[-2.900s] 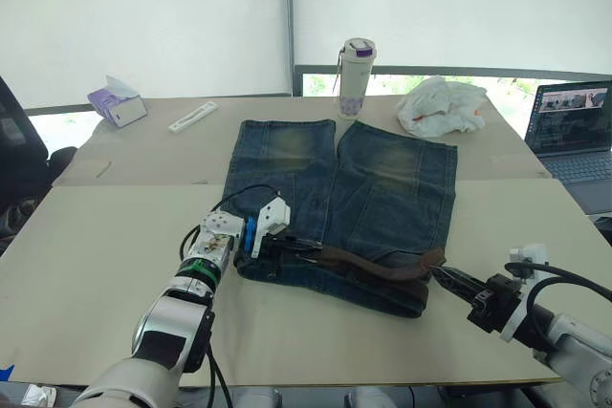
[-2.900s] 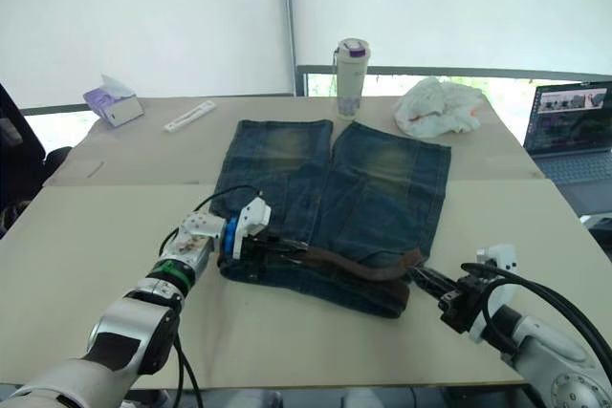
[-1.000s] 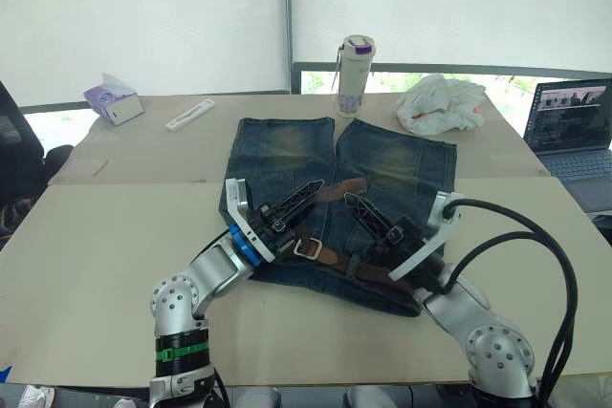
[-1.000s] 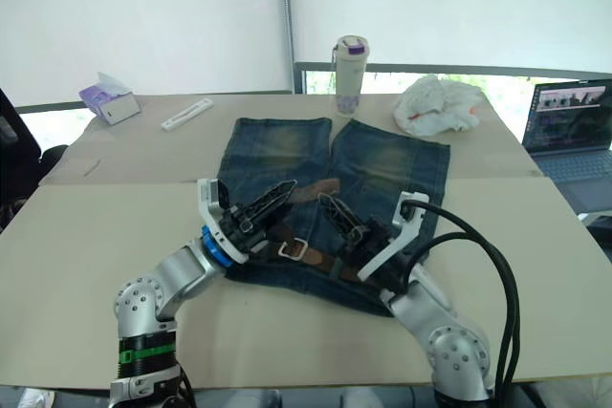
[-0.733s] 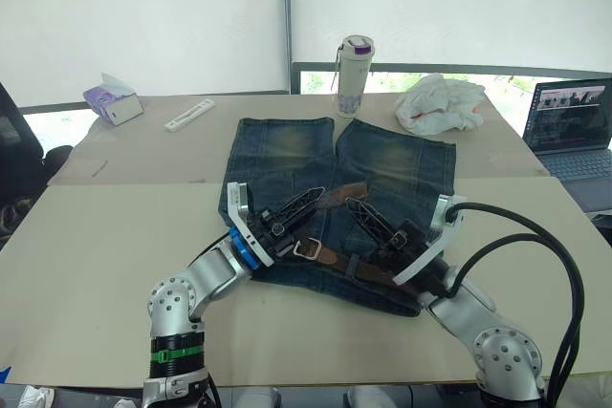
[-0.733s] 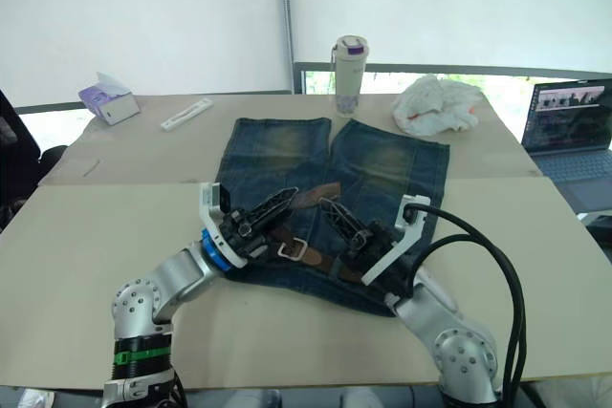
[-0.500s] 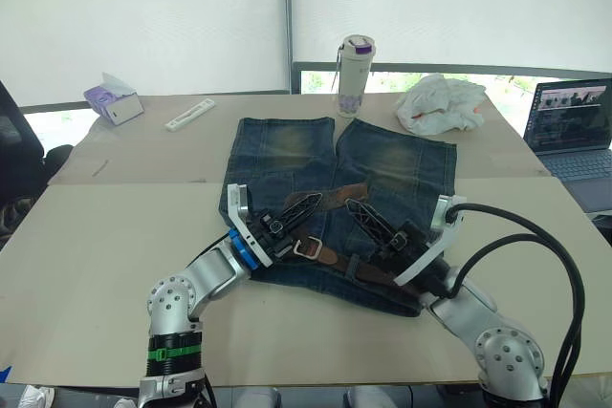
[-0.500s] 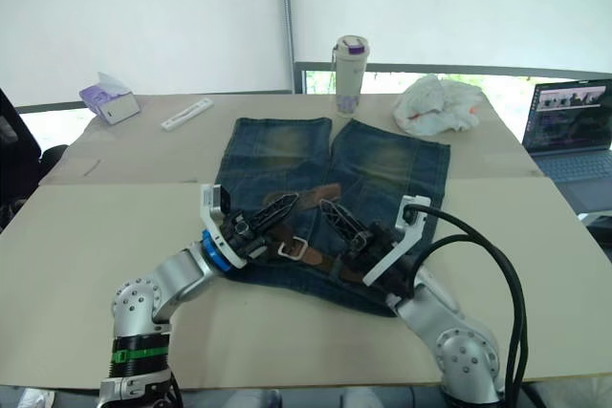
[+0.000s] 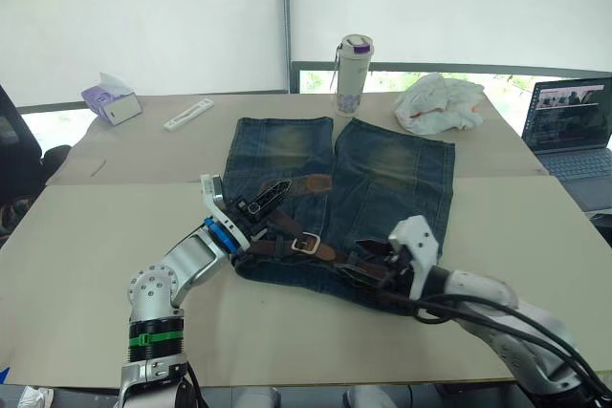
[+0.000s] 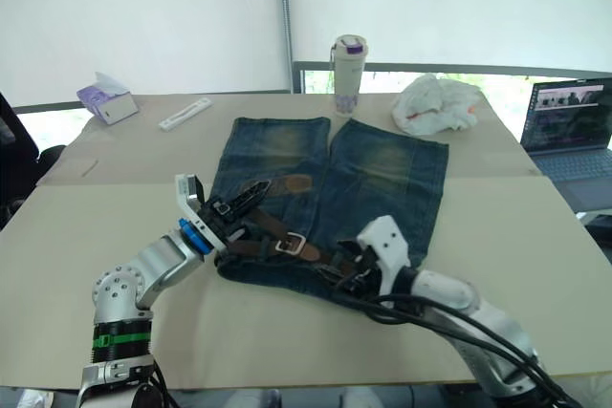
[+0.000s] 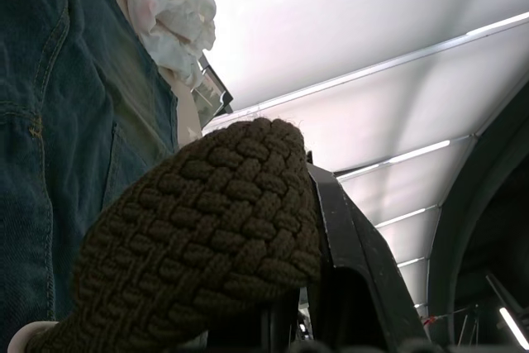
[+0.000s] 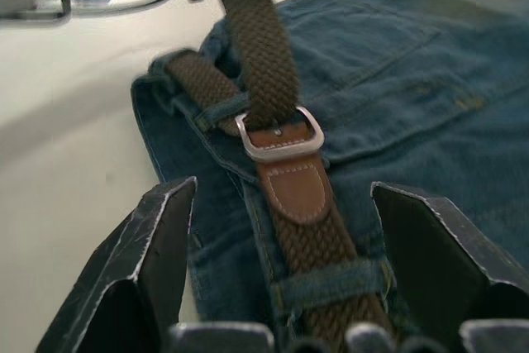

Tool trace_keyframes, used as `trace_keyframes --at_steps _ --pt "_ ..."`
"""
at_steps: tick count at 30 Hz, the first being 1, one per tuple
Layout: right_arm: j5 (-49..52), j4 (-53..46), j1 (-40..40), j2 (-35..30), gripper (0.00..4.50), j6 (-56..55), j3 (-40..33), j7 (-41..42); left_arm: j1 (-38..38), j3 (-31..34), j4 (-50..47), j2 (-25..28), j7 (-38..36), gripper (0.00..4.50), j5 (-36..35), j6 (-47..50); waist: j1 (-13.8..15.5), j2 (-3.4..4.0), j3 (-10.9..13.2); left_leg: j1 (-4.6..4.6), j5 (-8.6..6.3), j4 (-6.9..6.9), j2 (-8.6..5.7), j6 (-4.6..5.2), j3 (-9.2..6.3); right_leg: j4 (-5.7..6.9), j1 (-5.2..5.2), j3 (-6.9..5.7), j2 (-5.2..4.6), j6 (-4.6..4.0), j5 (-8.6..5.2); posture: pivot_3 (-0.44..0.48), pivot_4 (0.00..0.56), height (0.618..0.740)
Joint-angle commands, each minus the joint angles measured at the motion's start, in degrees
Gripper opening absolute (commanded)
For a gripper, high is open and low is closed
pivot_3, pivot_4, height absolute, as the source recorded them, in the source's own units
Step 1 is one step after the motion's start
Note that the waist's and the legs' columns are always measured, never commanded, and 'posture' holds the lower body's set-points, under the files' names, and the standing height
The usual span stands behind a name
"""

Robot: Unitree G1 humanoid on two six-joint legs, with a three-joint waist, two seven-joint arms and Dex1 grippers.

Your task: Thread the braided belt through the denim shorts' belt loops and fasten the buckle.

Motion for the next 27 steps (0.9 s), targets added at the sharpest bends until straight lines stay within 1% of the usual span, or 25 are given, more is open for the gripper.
trace_keyframes --at_steps 1,6,10,13,18,19,22,27 --pt "-7.69 0.63 -1.46 2.3 3.8 -4.4 3.28 0.35 0.17 0.2 -0.82 1.07 0.37 0.0 1.56 -0.21 0.14 -0.08 0.03 -0.01 0.0 0.0 0.0 -0.01 -0.01 -0.01 -0.01 0.0 -0.02 0.0 0.0 0.0 0.15 0.74" --pt "-17.21 3.65 -3.17 2.54 3.8 -6.47 7.52 2.3 0.15 0.14 -0.14 1.26 1.41 0.0 3.56 -0.34 0.21 -0.11 0.05 -0.02 0.01 0.01 0.03 -0.14 -0.03 -0.01 -0.01 0.0 -0.12 0.01 0.02 0.0 0.15 0.74" --pt "-23.17 5.94 -3.94 3.21 3.8 -7.32 8.45 1.94 -0.03 -1.13 -0.16 2.63 0.53 0.0 6.03 1.15 0.21 -0.13 0.05 -0.02 0.01 -0.01 0.03 -0.15 -0.03 -0.01 -0.03 -0.01 -0.11 0.0 0.02 0.0 0.15 0.74" --pt "-27.58 7.3 -3.59 2.66 2.97 -7.25 9.32 2.27 -0.3 -1.83 0.35 3.57 0.47 0.0 8.4 1.74 0.13 -0.13 0.05 -0.01 0.01 -0.02 0.03 -0.15 -0.03 0.0 -0.04 0.0 -0.1 -0.01 0.02 0.0 0.15 0.74" --pt "-31.69 7.75 -3.91 3.54 1.22 -7.12 9.63 2.56 -1.37 -1.87 1.6 3.64 -0.37 0.0 10.92 2.02 0.15 -0.13 0.06 0.01 0.02 -0.03 0.03 -0.17 -0.04 0.03 -0.05 0.0 -0.07 -0.02 0.03 0.0 0.15 0.74" --pt "-32.37 7.3 -3.92 3.34 0.94 -6.89 9.99 3.19 -1.78 -1.62 1.78 3.33 -0.34 0.0 10.99 1.93 0.15 -0.13 0.06 0.0 0.02 -0.03 0.03 -0.18 -0.04 0.03 -0.05 -0.01 -0.08 -0.02 0.03 0.0 0.15 0.74" --pt "-34.26 6.62 -4.0 3.92 0.94 -6.2 9.93 3.66 -2.35 -1.31 1.69 2.89 -0.79 0.0 11.17 2.13 0.14 -0.14 0.06 0.0 0.02 -0.03 0.03 -0.19 -0.04 0.03 -0.05 -0.01 -0.1 -0.02 0.03 0.0 0.15 0.74" --pt "-37.79 8.33 -4.32 6.53 0.94 -6.44 8.22 1.07 -2.0 -1.56 1.07 2.65 -0.74 0.0 11.92 2.54 -0.02 -0.14 0.06 0.01 0.03 -0.04 0.05 -0.19 -0.04 0.06 -0.06 0.0 -0.06 -0.03 0.03 0.0 0.15 0.74"
